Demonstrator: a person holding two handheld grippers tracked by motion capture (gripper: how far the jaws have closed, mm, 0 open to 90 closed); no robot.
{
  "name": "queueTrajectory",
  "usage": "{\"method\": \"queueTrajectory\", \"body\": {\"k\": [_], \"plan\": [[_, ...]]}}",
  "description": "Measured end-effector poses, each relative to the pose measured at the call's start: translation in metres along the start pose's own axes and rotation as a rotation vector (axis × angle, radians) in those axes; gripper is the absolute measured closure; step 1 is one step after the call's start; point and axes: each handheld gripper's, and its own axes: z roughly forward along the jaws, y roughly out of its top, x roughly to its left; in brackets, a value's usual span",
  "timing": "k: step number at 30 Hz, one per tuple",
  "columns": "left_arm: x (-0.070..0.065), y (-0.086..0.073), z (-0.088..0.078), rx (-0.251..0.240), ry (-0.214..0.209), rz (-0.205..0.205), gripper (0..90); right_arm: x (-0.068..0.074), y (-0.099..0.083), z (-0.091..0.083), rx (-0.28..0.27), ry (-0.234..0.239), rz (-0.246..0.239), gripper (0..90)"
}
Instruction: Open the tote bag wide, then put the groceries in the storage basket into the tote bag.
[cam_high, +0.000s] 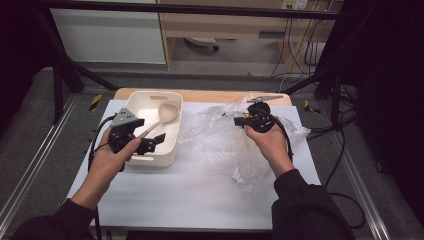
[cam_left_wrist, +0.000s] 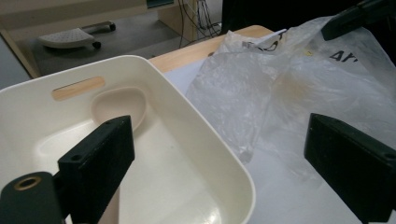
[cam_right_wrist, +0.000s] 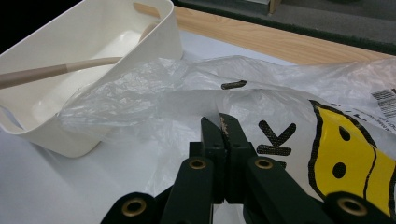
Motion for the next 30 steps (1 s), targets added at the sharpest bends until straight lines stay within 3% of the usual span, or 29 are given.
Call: {"method": "queueTrajectory", "body": {"k": [6,14,22,30], "plan": [[0.012,0.003,-0.007,-0.017,0.042,-0.019,8.1,-0.001,-0.002,0.0,0.006,-0.002,-0.001,90.0],[0.029,0.001,-0.01,-0.01,0.067,-0.033,8.6,0.0,-0.005,0.002,0.013,0.003,-0.006,90.0],[0.045,-0.007,-0.01,0.022,0.085,-0.058,10.7,0.001,-0.006,0.004,0.021,0.003,-0.009,90.0],[0.051,-0.012,-0.005,0.057,0.091,-0.049,14.2,0.004,-0.008,0.003,0.021,0.013,-0.014,90.0]]}}
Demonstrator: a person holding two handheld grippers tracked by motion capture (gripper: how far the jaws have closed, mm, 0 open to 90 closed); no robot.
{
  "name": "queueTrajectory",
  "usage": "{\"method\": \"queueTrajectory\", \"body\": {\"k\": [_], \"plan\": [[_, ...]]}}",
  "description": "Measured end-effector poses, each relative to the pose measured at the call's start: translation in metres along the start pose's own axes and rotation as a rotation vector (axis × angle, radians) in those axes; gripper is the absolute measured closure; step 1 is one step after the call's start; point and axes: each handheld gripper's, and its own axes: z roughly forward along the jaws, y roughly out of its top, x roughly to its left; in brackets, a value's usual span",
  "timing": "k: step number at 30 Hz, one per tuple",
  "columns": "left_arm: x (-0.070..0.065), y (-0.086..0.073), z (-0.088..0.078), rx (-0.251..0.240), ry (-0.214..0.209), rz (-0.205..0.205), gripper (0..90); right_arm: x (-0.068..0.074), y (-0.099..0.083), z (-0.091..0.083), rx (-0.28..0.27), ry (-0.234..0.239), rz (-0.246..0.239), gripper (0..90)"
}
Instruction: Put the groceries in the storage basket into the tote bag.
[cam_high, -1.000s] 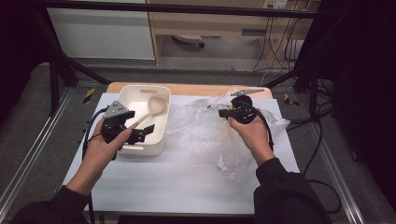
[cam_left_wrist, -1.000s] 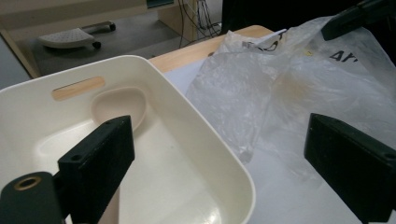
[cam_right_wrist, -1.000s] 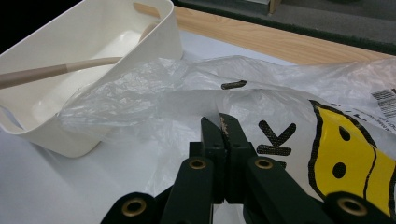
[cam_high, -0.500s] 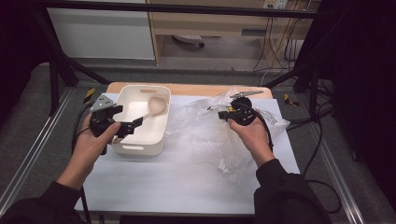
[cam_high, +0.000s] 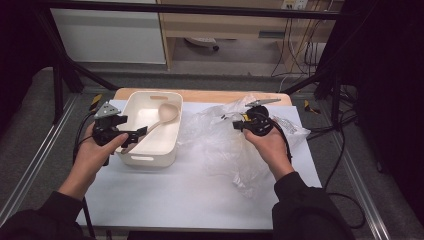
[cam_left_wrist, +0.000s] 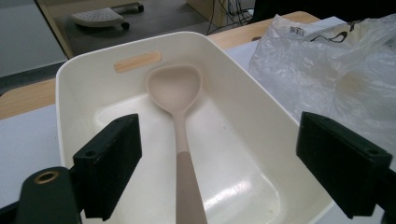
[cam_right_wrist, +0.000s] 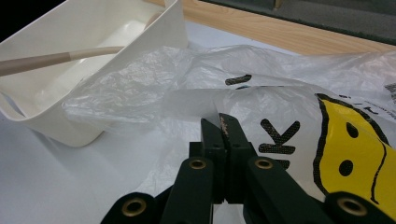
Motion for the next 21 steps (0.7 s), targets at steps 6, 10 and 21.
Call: {"method": "queueTrajectory", "body": {"k": [6,10,21], "plan": [[0.004,-0.001,0.003,0.033,0.002,-0.002,20.2,-0.001,0.0,0.0,0.003,0.001,0.001,90.0],[0.006,-0.005,0.009,0.068,0.009,-0.002,23.2,-0.001,-0.001,0.001,0.006,0.001,0.001,90.0],[0.012,-0.016,0.026,0.128,0.034,-0.039,29.8,-0.001,-0.003,0.005,0.012,0.005,0.005,90.0]]}}
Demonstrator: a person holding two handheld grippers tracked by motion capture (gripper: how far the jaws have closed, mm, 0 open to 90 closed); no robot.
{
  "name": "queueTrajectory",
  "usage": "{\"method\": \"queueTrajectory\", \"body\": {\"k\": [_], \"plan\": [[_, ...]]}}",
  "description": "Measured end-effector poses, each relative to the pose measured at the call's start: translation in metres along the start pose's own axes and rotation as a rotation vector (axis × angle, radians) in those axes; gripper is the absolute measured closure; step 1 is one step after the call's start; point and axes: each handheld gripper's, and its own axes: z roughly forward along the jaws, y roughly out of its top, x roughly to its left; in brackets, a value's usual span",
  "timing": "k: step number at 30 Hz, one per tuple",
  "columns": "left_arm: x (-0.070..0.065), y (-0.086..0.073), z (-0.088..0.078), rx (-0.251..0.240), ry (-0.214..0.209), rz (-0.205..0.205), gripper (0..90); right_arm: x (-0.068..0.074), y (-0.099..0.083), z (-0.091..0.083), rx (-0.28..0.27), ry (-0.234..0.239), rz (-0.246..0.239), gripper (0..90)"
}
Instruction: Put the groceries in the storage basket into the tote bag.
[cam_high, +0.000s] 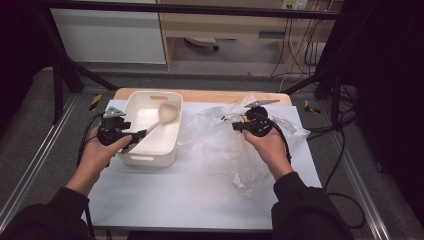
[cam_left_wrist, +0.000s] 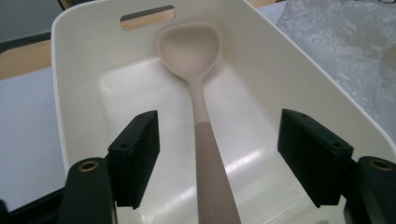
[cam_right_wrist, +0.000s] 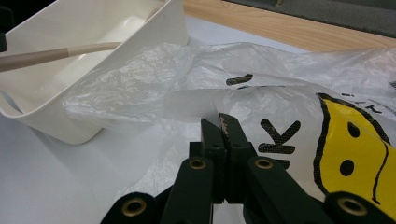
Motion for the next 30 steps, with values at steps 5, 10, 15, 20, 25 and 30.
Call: {"method": "queueTrajectory", "body": {"k": [5,10,15,20,25,30], "plan": [[0.0,-0.004,0.008,0.031,-0.002,-0.014,34.4,-0.001,-0.001,0.0,0.002,0.001,-0.001,90.0],[0.001,-0.009,0.015,0.056,0.005,-0.017,36.8,-0.002,-0.002,0.001,0.005,-0.001,-0.003,90.0],[0.0,-0.012,0.018,0.068,0.011,-0.014,38.7,-0.002,-0.003,0.001,0.009,-0.001,-0.002,90.0],[-0.001,-0.014,0.021,0.077,0.015,-0.008,39.7,-0.003,-0.005,0.003,0.012,-0.004,0.0,90.0],[0.0,-0.016,0.023,0.088,0.014,-0.016,40.7,-0.004,-0.006,0.003,0.016,-0.005,-0.002,90.0],[0.002,-0.016,0.025,0.088,0.022,-0.026,41.5,-0.004,-0.006,0.003,0.014,-0.005,-0.004,90.0]]}}
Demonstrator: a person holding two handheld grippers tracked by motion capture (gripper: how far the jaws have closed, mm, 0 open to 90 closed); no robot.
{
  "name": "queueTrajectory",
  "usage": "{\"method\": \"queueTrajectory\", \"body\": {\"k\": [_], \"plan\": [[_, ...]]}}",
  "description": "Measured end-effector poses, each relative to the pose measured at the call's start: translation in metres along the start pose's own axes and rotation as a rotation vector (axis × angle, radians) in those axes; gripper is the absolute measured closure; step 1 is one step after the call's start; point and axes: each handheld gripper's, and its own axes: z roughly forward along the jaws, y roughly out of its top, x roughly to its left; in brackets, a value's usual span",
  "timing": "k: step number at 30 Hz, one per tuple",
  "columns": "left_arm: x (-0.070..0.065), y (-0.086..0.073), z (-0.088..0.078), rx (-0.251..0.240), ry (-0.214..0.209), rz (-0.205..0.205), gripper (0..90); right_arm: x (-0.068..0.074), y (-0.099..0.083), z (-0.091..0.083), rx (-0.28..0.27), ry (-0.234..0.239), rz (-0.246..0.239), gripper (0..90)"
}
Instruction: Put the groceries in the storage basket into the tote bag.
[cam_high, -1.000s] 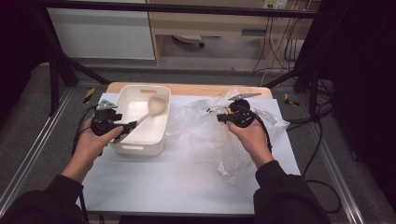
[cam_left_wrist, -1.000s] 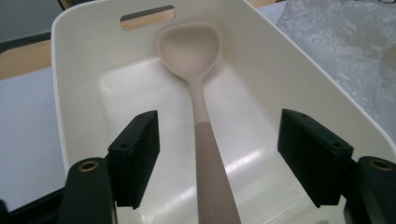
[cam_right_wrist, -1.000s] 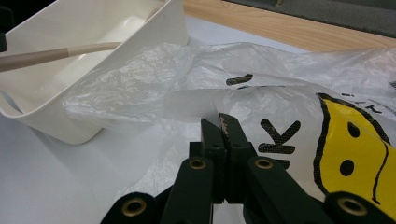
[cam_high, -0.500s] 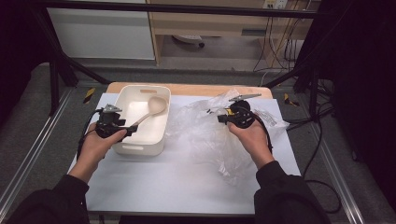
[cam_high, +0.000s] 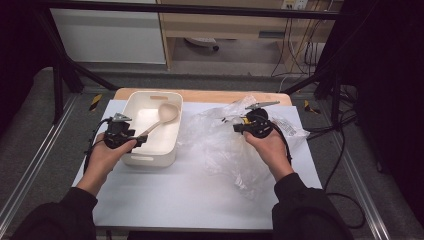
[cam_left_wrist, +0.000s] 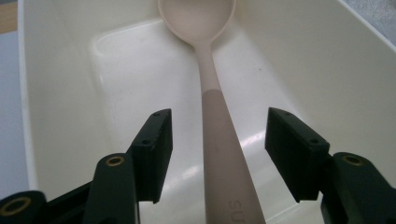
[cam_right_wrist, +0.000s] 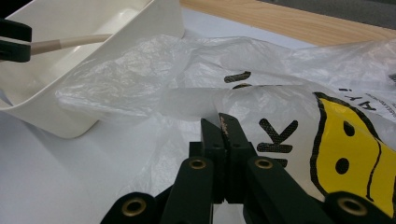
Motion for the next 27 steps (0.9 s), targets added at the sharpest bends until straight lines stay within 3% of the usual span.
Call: {"method": "queueTrajectory", "body": {"k": [12,15,21,27], "plan": [[-0.0001,-0.0004,0.0034,0.026,0.003,0.007,43.8,-0.0002,-0.0007,0.0003,0.001,0.003,0.001,90.0],[0.001,-0.0011,0.0047,0.044,0.003,0.005,46.9,-0.0002,-0.0009,0.0004,0.001,0.002,0.001,90.0],[0.0024,-0.0017,0.0071,0.087,-0.046,-0.008,57.5,0.0,-0.0008,0.001,0.005,0.002,0.001,90.0],[0.0006,-0.0016,0.0067,0.082,-0.048,-0.012,64.9,0.0006,-0.0011,0.0018,0.007,0.003,0.001,90.0]]}}
